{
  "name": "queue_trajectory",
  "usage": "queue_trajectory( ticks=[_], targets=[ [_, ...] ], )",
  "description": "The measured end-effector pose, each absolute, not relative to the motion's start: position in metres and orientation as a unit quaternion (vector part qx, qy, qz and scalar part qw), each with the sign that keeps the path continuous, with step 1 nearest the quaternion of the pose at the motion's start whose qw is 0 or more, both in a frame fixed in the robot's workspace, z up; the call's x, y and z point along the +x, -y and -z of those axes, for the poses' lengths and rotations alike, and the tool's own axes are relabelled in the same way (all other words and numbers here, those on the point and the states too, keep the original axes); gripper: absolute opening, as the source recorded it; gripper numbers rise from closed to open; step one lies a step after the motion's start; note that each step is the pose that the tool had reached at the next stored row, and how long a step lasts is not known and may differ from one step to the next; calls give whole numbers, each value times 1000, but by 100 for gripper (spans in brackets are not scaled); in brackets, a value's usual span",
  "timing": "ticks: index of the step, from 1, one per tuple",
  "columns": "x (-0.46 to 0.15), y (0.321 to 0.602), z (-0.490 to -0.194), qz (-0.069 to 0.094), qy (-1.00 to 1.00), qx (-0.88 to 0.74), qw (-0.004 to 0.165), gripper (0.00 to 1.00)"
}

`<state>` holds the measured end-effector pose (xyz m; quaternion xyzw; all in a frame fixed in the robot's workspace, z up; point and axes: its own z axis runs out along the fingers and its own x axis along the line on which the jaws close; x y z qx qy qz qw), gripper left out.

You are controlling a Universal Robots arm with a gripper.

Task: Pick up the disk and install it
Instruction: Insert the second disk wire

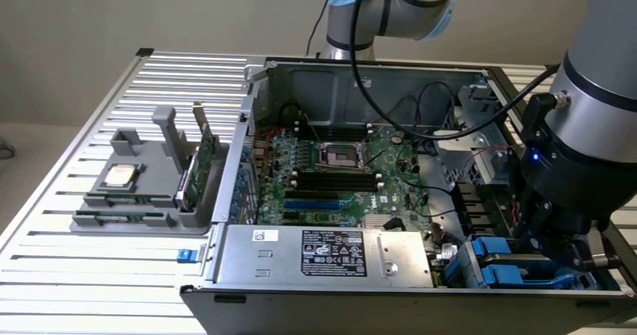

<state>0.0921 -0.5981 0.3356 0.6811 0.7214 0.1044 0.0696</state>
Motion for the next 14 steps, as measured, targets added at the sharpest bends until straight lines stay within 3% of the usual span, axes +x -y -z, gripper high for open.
queue_trajectory(
  ticks=[14],
  targets=[
    [92, 594, -335, -101, -705, 698, 73, 16]
  ],
)
